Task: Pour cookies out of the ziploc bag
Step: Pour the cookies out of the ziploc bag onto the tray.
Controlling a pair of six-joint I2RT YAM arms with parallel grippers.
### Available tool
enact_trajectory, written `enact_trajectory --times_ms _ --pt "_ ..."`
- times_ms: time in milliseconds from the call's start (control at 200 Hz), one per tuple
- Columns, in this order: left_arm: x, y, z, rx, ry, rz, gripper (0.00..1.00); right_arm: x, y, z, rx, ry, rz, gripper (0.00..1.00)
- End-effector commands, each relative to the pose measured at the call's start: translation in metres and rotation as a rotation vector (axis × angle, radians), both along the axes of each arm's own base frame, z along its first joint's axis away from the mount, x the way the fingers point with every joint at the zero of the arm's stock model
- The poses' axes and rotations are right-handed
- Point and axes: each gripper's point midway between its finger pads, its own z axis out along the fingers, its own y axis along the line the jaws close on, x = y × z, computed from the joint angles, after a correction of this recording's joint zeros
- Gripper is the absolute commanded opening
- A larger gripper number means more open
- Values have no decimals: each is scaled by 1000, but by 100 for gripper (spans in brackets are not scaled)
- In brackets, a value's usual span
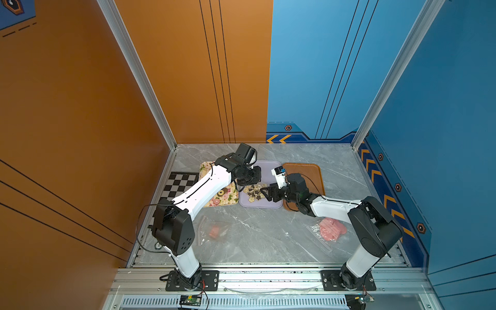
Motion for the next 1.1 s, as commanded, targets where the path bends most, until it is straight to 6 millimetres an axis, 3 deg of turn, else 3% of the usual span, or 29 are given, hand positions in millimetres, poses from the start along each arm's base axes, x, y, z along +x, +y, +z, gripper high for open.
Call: enact_trajectory --times_ms 0,260,425,631,746,1001,1096 --pt "-3 -2 9 -74 -4 3 0 -2 5 10 -22 -46 34 74" --pt "-12 -14 7 -167 23 -19 0 -2 8 11 1 -79 24 78" --pt "-15 -20 12 -224 32 -28 0 -11 18 16 25 -106 98 67" --pt "-1 1 6 -187 13 41 0 -17 21 26 66 -119 124 18" --pt "9 12 3 -164 -1 78 0 -15 19 25 68 -105 116 0" --pt "19 14 -5 -148 3 87 0 -12 19 25 122 -69 123 0" --pt "17 15 -13 -123 0 73 18 -12 20 28 148 -57 128 0"
